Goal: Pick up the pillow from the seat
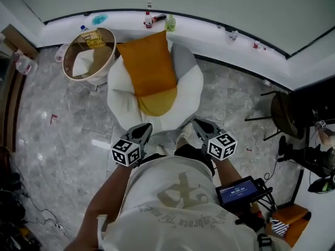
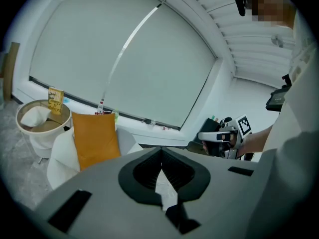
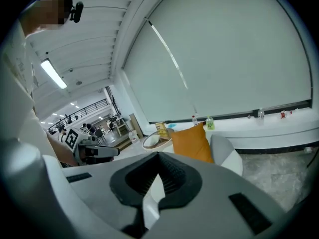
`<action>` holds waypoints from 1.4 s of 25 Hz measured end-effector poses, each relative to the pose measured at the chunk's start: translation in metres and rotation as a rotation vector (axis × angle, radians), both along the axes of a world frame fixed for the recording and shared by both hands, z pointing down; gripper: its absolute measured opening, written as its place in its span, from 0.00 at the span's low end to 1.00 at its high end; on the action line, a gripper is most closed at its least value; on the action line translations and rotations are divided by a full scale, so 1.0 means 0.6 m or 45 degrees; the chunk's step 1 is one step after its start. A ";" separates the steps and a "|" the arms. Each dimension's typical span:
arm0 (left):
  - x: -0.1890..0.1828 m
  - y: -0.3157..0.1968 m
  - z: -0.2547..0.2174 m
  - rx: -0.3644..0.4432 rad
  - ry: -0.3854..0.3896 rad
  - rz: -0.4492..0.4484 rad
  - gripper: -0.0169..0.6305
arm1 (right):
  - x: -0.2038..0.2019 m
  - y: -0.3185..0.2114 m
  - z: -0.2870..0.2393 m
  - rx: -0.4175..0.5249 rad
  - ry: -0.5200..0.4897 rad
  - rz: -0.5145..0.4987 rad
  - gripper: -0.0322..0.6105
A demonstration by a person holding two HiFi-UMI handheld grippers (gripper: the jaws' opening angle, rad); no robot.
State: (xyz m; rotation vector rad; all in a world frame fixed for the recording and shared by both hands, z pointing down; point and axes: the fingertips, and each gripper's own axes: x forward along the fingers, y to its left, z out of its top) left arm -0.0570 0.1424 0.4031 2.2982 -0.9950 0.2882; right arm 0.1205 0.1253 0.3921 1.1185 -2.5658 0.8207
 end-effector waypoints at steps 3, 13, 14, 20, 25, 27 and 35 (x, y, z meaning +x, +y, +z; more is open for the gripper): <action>0.012 -0.062 0.010 -0.018 -0.029 -0.059 0.04 | 0.004 -0.073 0.022 -0.029 -0.036 -0.057 0.07; 0.084 -0.184 0.026 -0.073 -0.155 -0.108 0.04 | 0.014 -0.230 0.069 -0.097 -0.080 -0.283 0.07; 0.094 -0.189 0.027 -0.077 -0.170 -0.094 0.04 | 0.017 -0.238 0.076 -0.108 -0.078 -0.302 0.07; 0.111 -0.209 0.046 -0.120 -0.208 -0.066 0.04 | 0.026 -0.281 0.111 -0.147 -0.054 -0.345 0.07; 0.073 -0.230 0.067 -0.159 -0.191 -0.105 0.04 | 0.008 -0.296 0.132 -0.187 -0.027 -0.346 0.07; 0.050 -0.240 0.075 -0.160 -0.182 -0.109 0.04 | -0.008 -0.303 0.141 -0.195 -0.006 -0.340 0.07; -0.090 -0.258 0.119 -0.185 -0.104 -0.099 0.04 | -0.103 -0.336 0.167 -0.227 0.066 -0.173 0.07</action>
